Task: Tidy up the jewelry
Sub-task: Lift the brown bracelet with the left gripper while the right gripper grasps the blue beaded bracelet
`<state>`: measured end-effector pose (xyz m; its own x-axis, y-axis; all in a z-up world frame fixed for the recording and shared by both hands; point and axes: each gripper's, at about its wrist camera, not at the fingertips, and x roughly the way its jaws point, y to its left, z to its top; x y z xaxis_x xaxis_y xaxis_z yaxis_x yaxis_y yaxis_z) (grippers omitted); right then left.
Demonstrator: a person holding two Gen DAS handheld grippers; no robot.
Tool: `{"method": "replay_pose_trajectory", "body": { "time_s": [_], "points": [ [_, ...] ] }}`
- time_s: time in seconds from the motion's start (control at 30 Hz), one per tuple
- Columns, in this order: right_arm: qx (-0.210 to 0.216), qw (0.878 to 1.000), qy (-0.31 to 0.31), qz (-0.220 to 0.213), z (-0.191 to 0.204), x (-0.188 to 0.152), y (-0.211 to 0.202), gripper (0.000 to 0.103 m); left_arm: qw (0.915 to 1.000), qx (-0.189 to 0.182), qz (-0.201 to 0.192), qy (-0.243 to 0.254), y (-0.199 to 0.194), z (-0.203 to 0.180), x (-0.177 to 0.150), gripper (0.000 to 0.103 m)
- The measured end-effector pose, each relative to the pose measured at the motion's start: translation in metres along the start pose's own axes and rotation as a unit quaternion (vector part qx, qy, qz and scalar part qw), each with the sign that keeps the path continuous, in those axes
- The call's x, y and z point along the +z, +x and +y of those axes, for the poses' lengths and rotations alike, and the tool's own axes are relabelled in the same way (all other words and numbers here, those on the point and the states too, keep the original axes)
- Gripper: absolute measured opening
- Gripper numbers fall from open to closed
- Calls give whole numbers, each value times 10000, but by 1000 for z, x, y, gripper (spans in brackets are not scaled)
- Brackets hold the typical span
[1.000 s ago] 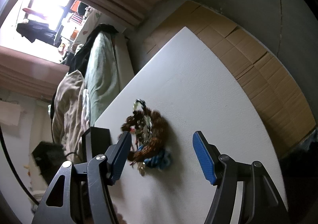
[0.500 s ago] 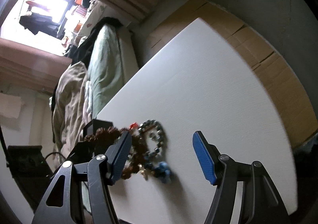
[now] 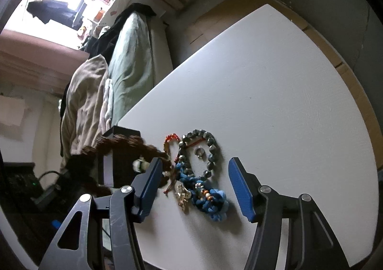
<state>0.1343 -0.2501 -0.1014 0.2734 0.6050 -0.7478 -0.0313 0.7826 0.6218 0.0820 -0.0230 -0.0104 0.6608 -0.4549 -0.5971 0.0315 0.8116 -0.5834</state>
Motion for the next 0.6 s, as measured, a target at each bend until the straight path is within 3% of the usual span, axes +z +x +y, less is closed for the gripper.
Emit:
{"method": "replay_pose_trajectory", "body": {
  "time_s": [0.23, 0.3, 0.33, 0.37, 0.4, 0.6],
  "points": [
    [-423, 9971, -527, 351, 13, -14, 16, 59, 9998, -61, -150, -124, -15, 7, 11, 19],
    [-552, 9949, -614, 581, 14, -21, 31, 50, 9997, -122, -171, -158, -18, 10, 11, 19],
    [-600, 9941, -631, 646, 13, -22, 34, 38, 9995, -187, -190, -177, -21, 10, 11, 19],
    [-670, 9931, -650, 715, 12, -25, 40, 20, 9994, -221, -207, -178, -23, 10, 11, 19],
    [-715, 9922, -647, 787, 11, -28, 45, 12, 9994, -222, -230, -161, -25, 10, 11, 19],
    [-560, 9952, -706, 371, 16, -28, 22, 12, 9996, 258, 72, -113, -10, 15, 0, 19]
  ]
}}
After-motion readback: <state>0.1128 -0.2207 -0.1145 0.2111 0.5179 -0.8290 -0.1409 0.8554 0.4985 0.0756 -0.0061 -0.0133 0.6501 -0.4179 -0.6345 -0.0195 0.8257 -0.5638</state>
